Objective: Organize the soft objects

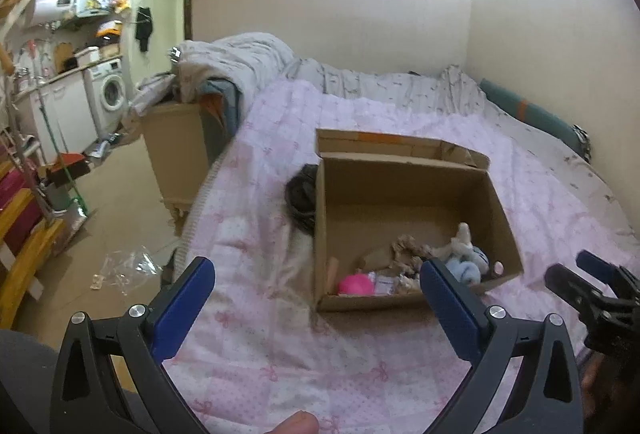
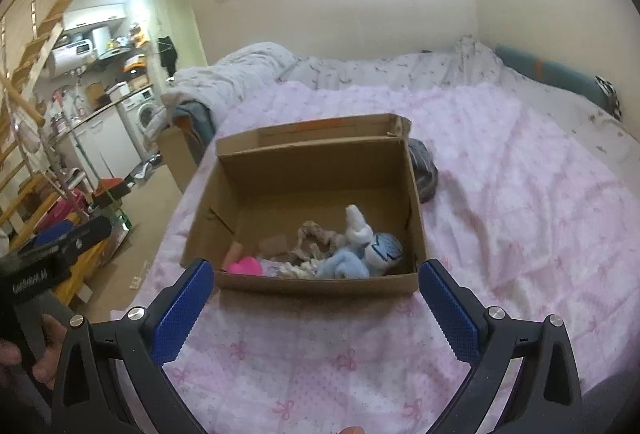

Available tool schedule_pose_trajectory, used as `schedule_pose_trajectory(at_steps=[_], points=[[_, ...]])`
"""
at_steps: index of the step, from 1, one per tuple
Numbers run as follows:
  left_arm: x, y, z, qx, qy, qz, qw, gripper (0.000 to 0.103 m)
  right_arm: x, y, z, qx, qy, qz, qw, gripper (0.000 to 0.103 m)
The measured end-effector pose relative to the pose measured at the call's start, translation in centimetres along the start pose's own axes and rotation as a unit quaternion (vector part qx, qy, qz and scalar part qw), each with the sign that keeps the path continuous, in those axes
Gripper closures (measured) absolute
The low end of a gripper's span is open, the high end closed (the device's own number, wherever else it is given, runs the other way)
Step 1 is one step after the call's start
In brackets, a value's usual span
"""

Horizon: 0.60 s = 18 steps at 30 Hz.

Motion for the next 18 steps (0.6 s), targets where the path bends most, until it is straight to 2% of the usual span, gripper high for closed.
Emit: schedule_pose_trajectory(at_steps=[4, 12, 18], points=[[0.4, -0.4, -0.5, 0.010, 0.003, 0.009, 0.9999, 0.001, 0.6, 0.1, -0.2, -0.002, 0.005, 0.000, 1.000, 0.000], [1.3, 0.0, -0.7, -0.009, 0.022, 0.001, 0.9997, 0.001, 1.3, 0.2, -0.4, -0.006, 0.016, -0.007, 1.000, 0.000], [1.3, -0.3, -1.1, 0.007, 0.024, 0.003, 0.9997, 0.001, 1.6, -0.1, -0.6, 0.004, 0.024, -0.017, 1.000, 0.000]])
Point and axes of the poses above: each gripper's, at about its wrist camera, not at the fingertips, and x roughly the way its jaws point, y to its left, z to its top, the point moved 2 cm from there along x, roughly the way its jaws point, and after that the axes turned 1 degree about z, right-handed, at the moved point
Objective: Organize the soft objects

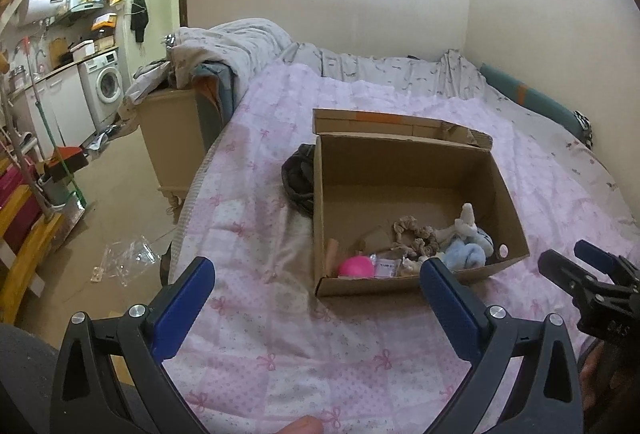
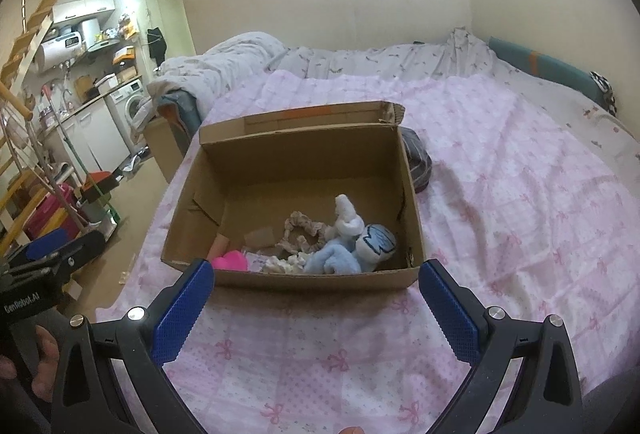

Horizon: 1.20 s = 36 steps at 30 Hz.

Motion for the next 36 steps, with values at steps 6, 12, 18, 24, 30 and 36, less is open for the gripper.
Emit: schedule_pose_trajectory(at_steps=[6, 12, 18, 24, 30, 36], points=[[0.0, -0.3, -0.2, 0.007, -0.001, -0.005, 1.0000, 0.001, 0.2, -0.2, 0.0, 0.003, 0.005, -0.005, 1.000, 0.000], [-0.1, -0.4, -0.2, 0.008, 0.001, -0.006, 1.0000, 0.001, 0.1, -0.2, 0.0, 0.002, 0.005, -0.005, 1.000, 0.000], [0.0, -0.5, -0.3, 0.009, 0.001, -0.005, 0.9999, 0.001, 0.2, -0.2, -0.1, 0.000, 0.005, -0.005, 1.000, 0.000], [0.0, -0.5, -0.6, 0.012, 0.001, -0.006, 0.9999, 0.001, 0.3, -0.2, -0.1, -0.001, 0.007, -0.006, 1.000, 0.000], [-0.1, -0.8, -1.0, 0.027, 0.003, -0.005, 0.9996, 0.001, 0.2, 0.3, -0.4, -0.015, 0.007, -0.005, 1.000, 0.000], [-0.3, -0.7, -1.0, 0.026, 0.000, -0.002, 0.9997, 0.001, -0.5, 0.4, -0.4, -0.021, -0.002, -0.011, 1.000, 0.000]])
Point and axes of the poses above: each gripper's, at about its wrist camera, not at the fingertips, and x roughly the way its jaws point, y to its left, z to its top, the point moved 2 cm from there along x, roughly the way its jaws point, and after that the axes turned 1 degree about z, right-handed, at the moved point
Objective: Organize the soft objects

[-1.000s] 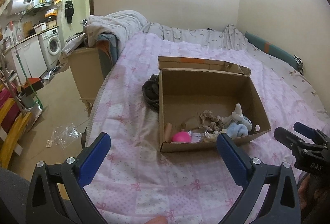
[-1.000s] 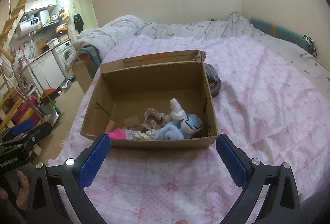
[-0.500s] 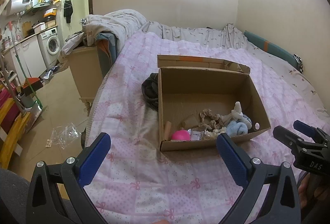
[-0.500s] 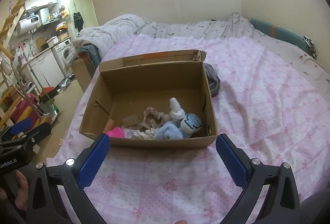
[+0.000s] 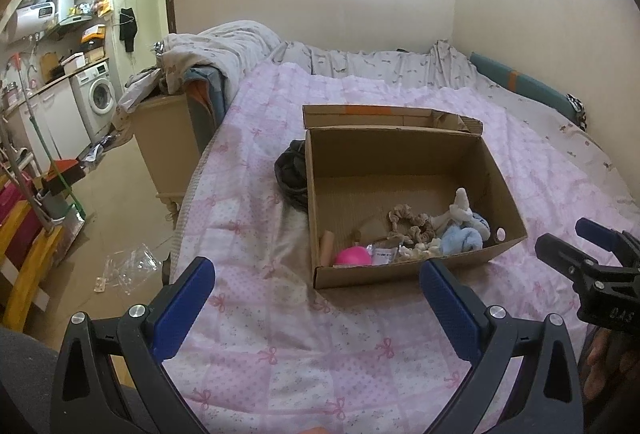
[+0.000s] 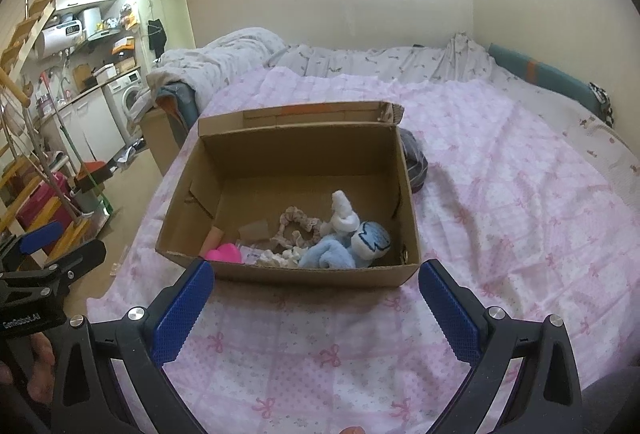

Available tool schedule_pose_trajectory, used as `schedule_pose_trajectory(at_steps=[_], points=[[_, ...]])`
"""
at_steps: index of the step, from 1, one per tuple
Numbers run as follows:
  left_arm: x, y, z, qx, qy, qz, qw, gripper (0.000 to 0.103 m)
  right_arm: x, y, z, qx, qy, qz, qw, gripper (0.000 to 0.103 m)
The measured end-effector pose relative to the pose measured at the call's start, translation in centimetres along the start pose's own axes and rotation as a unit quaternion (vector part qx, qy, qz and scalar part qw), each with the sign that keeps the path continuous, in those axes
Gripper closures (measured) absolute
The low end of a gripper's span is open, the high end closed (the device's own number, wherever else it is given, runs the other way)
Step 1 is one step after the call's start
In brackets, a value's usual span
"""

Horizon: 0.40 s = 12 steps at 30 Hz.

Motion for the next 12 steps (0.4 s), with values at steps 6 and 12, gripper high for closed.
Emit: schedule_pose_trajectory(at_steps=[6, 12], points=[[-0.28, -0.12, -0.02, 0.003, -0.005, 0.003, 1.0000, 0.001, -0.35, -0.28, 0.06, 0.004, -0.002, 0.000, 1.000, 0.000], [-0.40, -0.26, 0.11, 0.004, -0.007, 0.000, 1.0000, 0.001, -0.37, -0.46, 0.09, 0.006, -0.002, 0.000, 1.000, 0.000]])
Point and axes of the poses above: each gripper's, at about its wrist camera, not at the fingertips, and x roughly the way its jaws point, y to its left, z to its top, the point moved 2 cm from there along x, roughly the way its jaws point, and after that the axes turned 1 degree about z, right-handed, at the moved point
